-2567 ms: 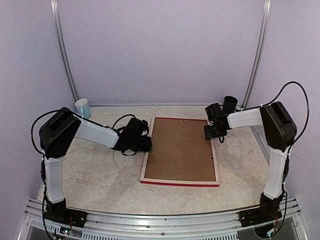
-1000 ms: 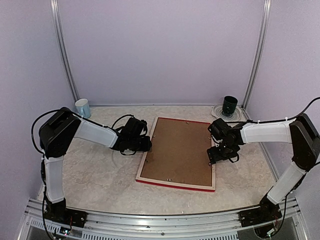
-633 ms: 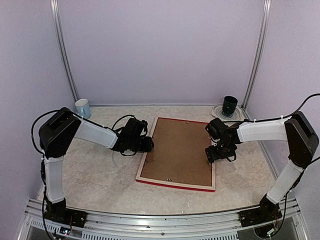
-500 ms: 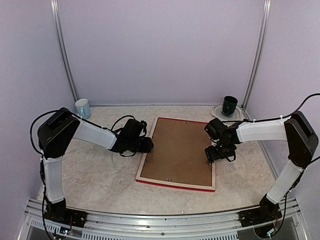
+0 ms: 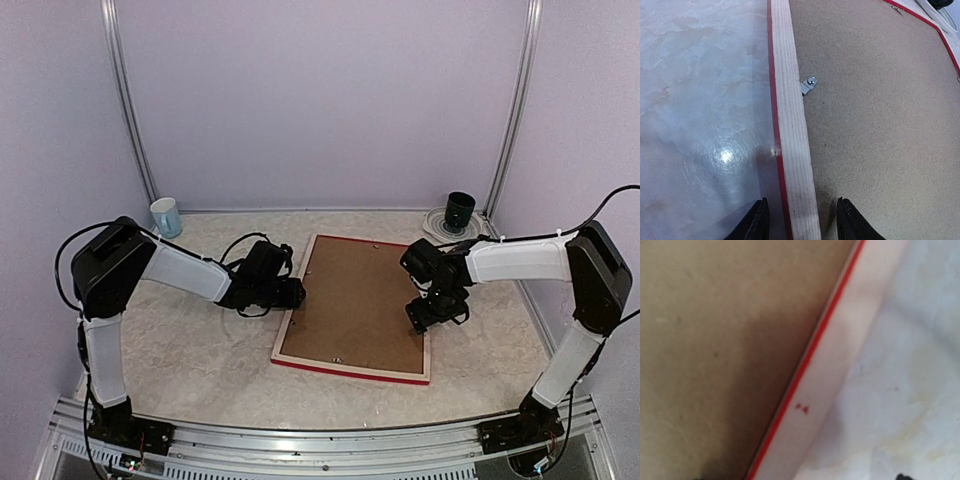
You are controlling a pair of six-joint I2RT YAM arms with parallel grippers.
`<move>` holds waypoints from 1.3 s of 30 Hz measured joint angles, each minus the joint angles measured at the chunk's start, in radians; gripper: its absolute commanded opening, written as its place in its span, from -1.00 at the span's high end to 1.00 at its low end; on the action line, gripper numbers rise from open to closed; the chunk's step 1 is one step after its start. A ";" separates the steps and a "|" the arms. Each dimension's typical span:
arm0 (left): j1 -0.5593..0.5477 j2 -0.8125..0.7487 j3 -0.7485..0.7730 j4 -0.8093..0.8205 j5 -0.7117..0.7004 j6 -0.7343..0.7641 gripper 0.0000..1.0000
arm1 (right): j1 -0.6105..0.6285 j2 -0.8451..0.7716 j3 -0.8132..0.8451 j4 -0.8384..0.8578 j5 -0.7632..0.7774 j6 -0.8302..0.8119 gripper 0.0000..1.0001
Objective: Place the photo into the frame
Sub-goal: Press the fastener onto the backboard, then hold the photo frame at the center of the board.
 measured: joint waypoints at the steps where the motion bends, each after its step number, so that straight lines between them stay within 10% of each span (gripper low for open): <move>1: -0.001 0.000 0.000 0.000 -0.002 0.001 0.09 | 0.003 0.006 0.006 -0.003 0.004 -0.002 -0.64; 19: -0.118 -0.171 -0.104 0.073 -0.030 0.176 -0.26 | 0.008 0.024 0.064 -0.041 0.026 -0.016 -0.78; 39: -0.393 -0.219 -0.088 0.032 0.413 0.728 -0.33 | -0.068 0.015 0.041 0.019 0.016 -0.055 -0.86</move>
